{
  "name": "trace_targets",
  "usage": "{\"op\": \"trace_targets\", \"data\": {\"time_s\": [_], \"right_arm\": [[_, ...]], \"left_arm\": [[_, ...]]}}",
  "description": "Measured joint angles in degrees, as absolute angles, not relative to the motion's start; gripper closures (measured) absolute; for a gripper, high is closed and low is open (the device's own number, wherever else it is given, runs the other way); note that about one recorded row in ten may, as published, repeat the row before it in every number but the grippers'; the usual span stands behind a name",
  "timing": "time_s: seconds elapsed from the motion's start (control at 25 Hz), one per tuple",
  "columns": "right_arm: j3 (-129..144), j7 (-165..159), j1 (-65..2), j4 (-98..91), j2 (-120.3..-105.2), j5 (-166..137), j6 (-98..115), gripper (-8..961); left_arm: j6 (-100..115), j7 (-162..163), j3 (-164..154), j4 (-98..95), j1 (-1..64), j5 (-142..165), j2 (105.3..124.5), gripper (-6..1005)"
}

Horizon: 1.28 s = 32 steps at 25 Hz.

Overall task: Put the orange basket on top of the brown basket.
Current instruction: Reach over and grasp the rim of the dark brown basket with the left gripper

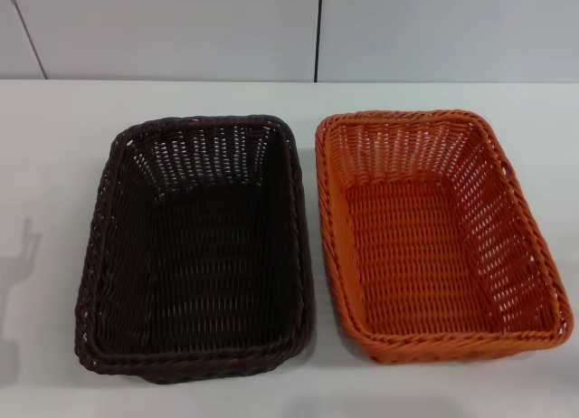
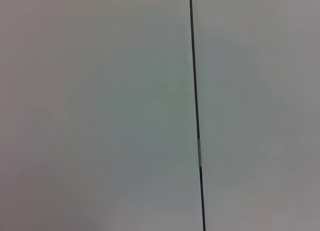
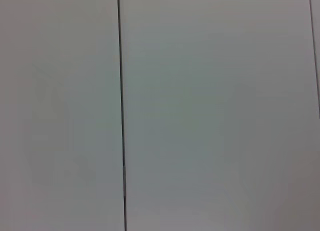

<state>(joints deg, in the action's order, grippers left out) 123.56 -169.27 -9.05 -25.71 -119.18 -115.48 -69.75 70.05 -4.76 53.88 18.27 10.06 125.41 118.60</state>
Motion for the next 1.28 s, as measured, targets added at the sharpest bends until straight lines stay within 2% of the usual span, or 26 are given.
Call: {"op": "trace_targets", "data": {"time_s": [0.52, 0.56, 0.6, 0.64, 0.68, 0.8, 0.84, 0.88, 0.96, 1.04, 1.12, 1.16, 1.2, 1.24, 1.28], "right_arm": [[124.1, -169.3, -9.2, -26.3, -119.26, -115.8, -69.4, 183], [124.3, -169.3, -9.2, -26.4, -119.25, -115.8, -69.4, 183], [124.4, -169.3, -9.2, -26.4, -119.22, -115.7, -69.3, 183], [124.4, -169.3, -9.2, -26.4, -119.21, -115.6, -69.0, 183], [124.4, -169.3, -9.2, -26.4, -119.21, -115.6, -69.0, 183], [124.4, -169.3, -9.3, -26.4, -119.19, -115.5, -68.4, 183], [124.4, -169.3, -9.3, -26.5, -119.20, -115.5, -68.3, 183], [124.4, -169.3, -9.4, -26.5, -119.19, -115.5, -68.1, 183], [124.4, -169.3, -9.4, -26.5, -119.15, -115.5, -67.9, 182], [124.3, -169.3, -9.4, -26.6, -119.10, -115.4, -67.7, 182], [124.3, -169.3, -9.4, -26.6, -119.09, -115.4, -67.4, 182], [124.2, -169.3, -9.4, -26.6, -119.09, -115.4, -67.3, 182], [124.1, -169.3, -9.4, -26.6, -119.09, -115.4, -67.0, 182], [124.0, -169.3, -9.4, -26.6, -119.09, -115.4, -66.8, 182], [124.0, -169.3, -9.4, -26.5, -119.09, -115.4, -66.5, 182]], "left_arm": [[70.2, -4.7, 53.7, 18.4, 10.3, 125.5, 118.55, 222], [69.0, -4.3, 53.9, 22.7, 10.1, 125.9, 117.15, 224], [69.0, -4.3, 53.9, 22.7, 10.1, 125.9, 117.15, 226], [65.9, -3.6, 54.2, 27.4, 10.1, 126.1, 114.84, 228], [59.3, -3.5, 54.6, 34.7, 9.5, 127.4, 111.37, 230], [47.2, -3.6, 56.9, 47.3, 8.3, 130.8, 106.26, 235], [47.2, -3.6, 56.9, 47.3, 8.3, 130.8, 106.26, 237], [37.5, -3.5, 59.6, 55.1, 7.1, 133.6, 103.89, 239], [22.4, -3.7, 65.4, 65.9, 4.6, 138.1, 102.90, 253], [17.5, -3.8, 67.2, 69.3, 3.9, 139.8, 103.10, 278], [0.1, -4.5, 74.3, 79.7, 1.5, 145.7, 105.32, 302], [-8.4, -5.5, 77.7, 84.9, 0.6, 148.0, 107.09, 315], [-18.3, -8.0, 81.3, 90.0, 0.2, 149.4, 109.70, 327], [-22.7, -9.8, 83.2, 91.9, 0.1, 149.7, 111.21, 319], [-30.4, -13.2, 86.5, 95.0, 0.2, 149.8, 114.17, 310]]}}
